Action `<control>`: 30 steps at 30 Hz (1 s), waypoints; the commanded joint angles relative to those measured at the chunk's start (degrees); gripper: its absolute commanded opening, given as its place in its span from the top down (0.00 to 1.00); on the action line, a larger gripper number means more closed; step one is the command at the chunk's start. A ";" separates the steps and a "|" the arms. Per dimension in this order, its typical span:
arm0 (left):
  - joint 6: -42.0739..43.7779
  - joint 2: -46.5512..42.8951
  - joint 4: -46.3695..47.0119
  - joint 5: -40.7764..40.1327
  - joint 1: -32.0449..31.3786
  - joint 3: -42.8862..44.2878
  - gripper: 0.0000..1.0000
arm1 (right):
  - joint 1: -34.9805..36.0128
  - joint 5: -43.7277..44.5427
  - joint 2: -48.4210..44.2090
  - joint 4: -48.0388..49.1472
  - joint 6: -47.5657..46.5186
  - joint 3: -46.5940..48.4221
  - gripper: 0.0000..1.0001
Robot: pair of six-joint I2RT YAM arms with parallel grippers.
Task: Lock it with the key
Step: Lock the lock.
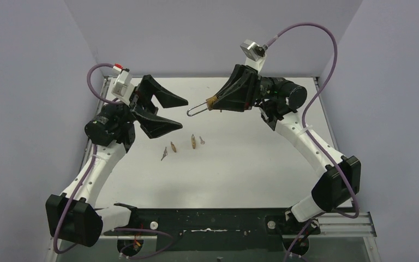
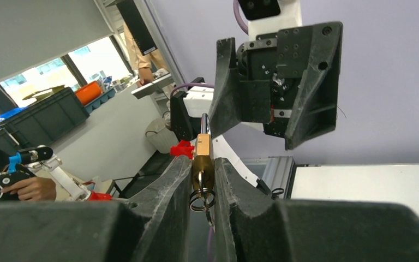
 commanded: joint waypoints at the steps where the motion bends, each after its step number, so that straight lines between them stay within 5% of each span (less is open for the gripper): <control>1: -2.70 1.37 0.92 -3.82 0.11 4.05 0.27 | 0.34 1.27 -4.74 -15.27 -14.89 -0.73 1.00; 7: -0.96 1.13 -3.36 -8.20 0.37 2.85 0.36 | 0.58 2.42 -8.84 -39.03 -34.74 0.44 1.00; 18: 9.31 -1.91 -19.96 -8.61 0.05 2.53 0.53 | 0.11 4.37 -9.39 -43.99 -39.72 0.56 1.00; 30: 17.68 -6.11 -32.11 -6.31 -0.29 0.81 0.53 | -1.36 6.01 -9.39 -44.00 -39.88 0.84 1.00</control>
